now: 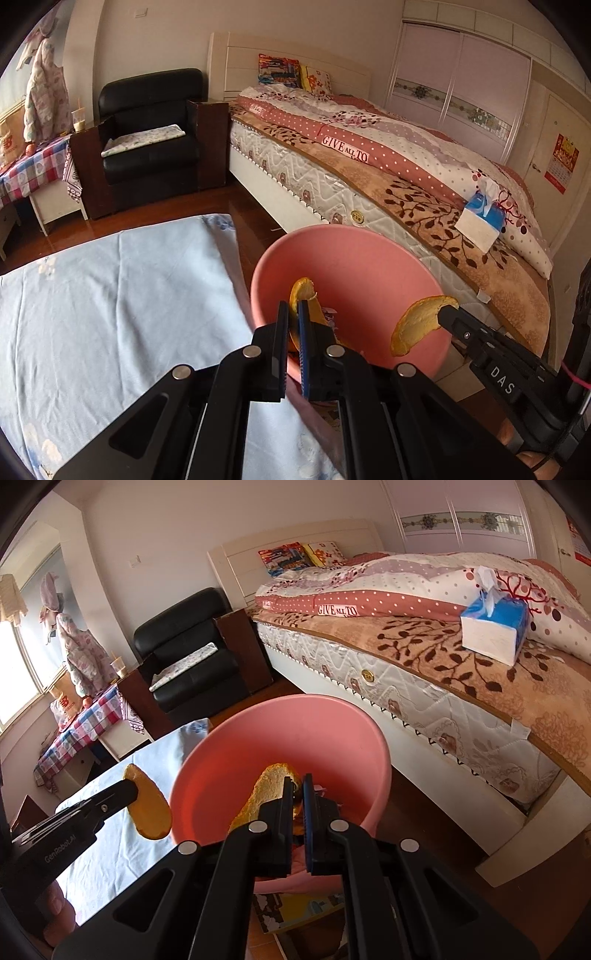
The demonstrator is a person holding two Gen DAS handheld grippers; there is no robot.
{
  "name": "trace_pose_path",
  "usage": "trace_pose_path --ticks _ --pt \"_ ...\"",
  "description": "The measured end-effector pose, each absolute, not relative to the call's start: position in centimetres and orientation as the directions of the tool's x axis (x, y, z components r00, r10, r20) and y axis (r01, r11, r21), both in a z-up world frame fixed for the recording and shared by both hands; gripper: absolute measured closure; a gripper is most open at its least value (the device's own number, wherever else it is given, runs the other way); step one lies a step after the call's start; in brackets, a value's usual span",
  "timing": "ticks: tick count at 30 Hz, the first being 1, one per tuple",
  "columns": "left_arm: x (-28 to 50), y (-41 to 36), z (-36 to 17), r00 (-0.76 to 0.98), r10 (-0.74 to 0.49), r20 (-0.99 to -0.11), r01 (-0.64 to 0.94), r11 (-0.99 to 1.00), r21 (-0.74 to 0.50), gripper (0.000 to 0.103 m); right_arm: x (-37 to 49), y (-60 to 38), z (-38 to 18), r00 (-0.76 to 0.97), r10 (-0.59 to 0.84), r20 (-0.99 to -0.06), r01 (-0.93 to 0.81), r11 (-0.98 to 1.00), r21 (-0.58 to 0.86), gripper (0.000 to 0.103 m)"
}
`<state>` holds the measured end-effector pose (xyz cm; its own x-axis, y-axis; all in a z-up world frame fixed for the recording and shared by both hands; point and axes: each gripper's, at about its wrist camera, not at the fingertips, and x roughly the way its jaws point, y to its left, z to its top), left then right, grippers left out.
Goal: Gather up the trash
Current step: 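Carry the peel with the right tool while the left tool carries its peel over the bucket, then open both tools to drop the orange peels into the pink bucket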
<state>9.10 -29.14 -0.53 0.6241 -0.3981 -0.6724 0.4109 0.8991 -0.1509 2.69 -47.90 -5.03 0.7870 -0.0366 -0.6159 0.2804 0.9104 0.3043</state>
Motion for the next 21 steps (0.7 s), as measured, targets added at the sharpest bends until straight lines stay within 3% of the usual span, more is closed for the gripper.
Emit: trace_pose_path --ticks 21 --pt "10.9 -33.1 -4.9 0.548 -0.393 -0.738 0.444 0.885 -0.141 0.099 3.9 -49.0 -7.0 0.759 -0.046 -0.649 0.304 0.907 0.291 0.098"
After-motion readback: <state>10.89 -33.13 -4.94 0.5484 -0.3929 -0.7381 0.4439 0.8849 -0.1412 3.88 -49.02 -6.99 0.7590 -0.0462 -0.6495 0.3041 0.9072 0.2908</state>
